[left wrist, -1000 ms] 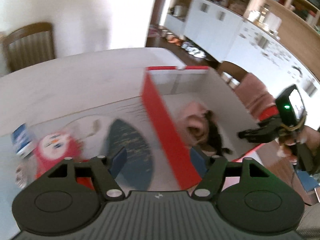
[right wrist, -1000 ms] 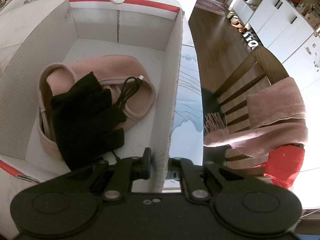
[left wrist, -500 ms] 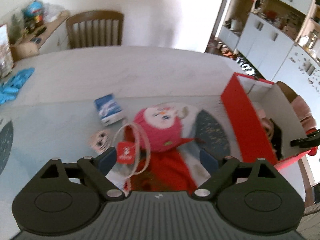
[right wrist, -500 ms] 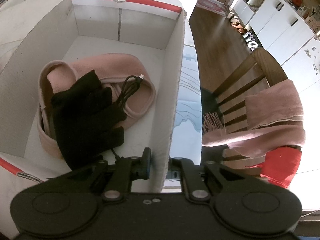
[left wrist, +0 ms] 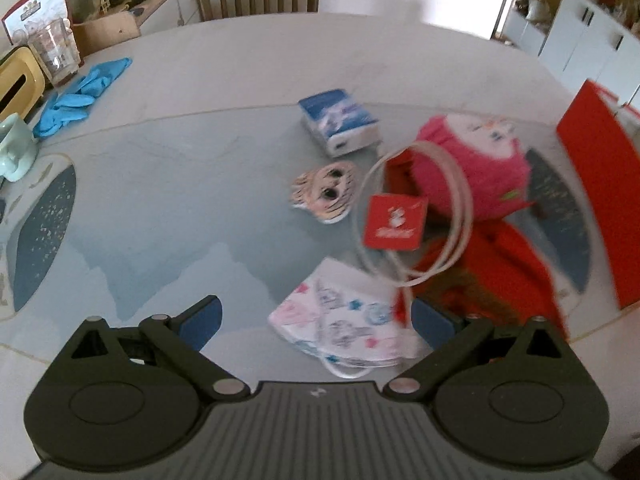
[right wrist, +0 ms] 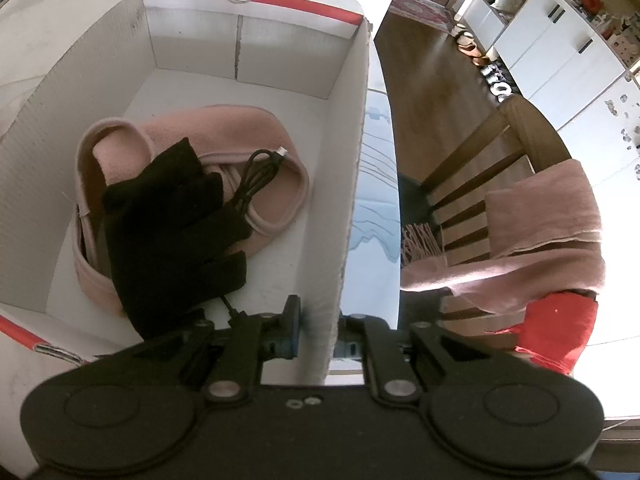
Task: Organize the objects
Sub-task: 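Move the left gripper back to the printed face mask on the table, then grasp the printed face mask with the left gripper and lift it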
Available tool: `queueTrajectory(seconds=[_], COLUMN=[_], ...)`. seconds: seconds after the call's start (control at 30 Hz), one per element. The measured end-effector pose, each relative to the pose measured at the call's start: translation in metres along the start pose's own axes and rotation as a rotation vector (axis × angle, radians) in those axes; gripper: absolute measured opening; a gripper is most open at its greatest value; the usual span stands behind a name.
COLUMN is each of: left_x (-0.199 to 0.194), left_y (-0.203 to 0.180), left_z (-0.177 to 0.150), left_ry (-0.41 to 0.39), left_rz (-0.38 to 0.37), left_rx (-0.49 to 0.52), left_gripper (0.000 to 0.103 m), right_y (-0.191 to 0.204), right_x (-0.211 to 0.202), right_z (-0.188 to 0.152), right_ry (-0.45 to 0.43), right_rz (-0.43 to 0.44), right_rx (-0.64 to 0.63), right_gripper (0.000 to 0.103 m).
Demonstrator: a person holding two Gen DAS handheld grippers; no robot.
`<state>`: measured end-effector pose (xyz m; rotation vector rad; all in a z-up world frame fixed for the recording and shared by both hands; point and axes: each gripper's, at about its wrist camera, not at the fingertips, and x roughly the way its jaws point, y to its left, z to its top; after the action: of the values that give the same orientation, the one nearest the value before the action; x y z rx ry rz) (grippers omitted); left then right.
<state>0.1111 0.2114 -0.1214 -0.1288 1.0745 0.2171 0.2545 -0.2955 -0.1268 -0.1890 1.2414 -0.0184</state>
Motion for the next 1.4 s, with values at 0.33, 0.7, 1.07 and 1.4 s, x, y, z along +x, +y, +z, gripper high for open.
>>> queueTrajectory(seconds=[0.33, 0.7, 1.07, 1.4], left_x=[0.03, 0.033, 0.029, 0.003], left_y=[0.012, 0.007, 0.006, 0.02], left_z=[-0.004, -0.005, -0.002, -0.009], left_ry=[0.043, 0.076, 0.07, 0.012], left_rz=[0.021, -0.011, -0.01, -0.08], left_rx=[-0.012, 0.007, 0.002, -0.04], left_gripper=[0.098, 0.065, 0.018, 0.002], right_y=[0.002, 0.003, 0.005, 0.007], right_x=[0.001, 0.001, 0.002, 0.003], right_z=[0.0, 0.0, 0.0, 0.001], right_ry=[0.006, 0.01, 0.012, 0.021], right_rz=[-0.014, -0.022, -0.033, -0.063], right_rx=[0.003, 0.008, 0.02, 0.046], right_gripper=[0.012, 0.013, 0.013, 0.014])
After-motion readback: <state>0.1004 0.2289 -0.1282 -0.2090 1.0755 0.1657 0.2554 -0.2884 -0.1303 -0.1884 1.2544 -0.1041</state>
